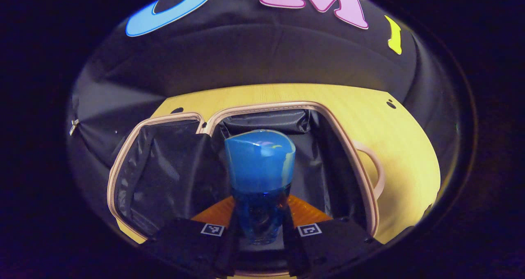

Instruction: First open the suitcase, pack the skin care products into it, and then close the suitcase.

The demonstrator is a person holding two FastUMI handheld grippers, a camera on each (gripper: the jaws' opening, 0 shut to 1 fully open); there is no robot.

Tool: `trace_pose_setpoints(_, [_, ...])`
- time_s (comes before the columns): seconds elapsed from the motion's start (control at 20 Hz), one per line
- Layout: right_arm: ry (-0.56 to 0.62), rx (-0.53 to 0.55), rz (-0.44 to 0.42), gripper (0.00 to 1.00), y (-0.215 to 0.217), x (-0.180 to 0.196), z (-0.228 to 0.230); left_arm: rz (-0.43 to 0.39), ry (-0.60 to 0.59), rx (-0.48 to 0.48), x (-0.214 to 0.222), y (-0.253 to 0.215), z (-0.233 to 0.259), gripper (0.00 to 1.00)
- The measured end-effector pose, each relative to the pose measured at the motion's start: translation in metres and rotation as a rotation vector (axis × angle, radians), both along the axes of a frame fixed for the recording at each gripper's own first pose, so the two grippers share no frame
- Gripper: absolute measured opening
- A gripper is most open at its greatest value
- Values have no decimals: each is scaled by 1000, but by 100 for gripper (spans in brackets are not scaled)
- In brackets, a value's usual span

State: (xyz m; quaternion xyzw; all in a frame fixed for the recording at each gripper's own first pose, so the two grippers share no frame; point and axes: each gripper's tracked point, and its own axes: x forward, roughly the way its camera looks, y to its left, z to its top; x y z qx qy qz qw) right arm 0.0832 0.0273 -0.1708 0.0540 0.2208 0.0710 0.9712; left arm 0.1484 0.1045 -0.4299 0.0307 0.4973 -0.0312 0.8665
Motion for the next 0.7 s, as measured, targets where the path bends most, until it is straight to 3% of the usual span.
trace_pose_setpoints(0.1, [-1, 15, 17, 29, 14, -6, 10, -9, 86, 0, 0, 1, -11, 47])
trace_pose_setpoints(0.15, [-8, 18, 22, 30, 19, -8, 16, -14, 125, 1, -1, 2, -17, 53])
trace_pose_setpoints(0.25, [-15, 32, 31, 29, 28, -13, 22, -15, 199, 14, -2, 7, -28, 50])
trace_pose_setpoints(0.5, [17, 64, 36, 29, 41, -14, 19, 11, 315, 13, 1, 10, -28, 51])
trace_pose_setpoints(0.7, [73, 83, 46, 29, 56, -6, 9, 1, 270, 57, 4, 17, -11, 59])
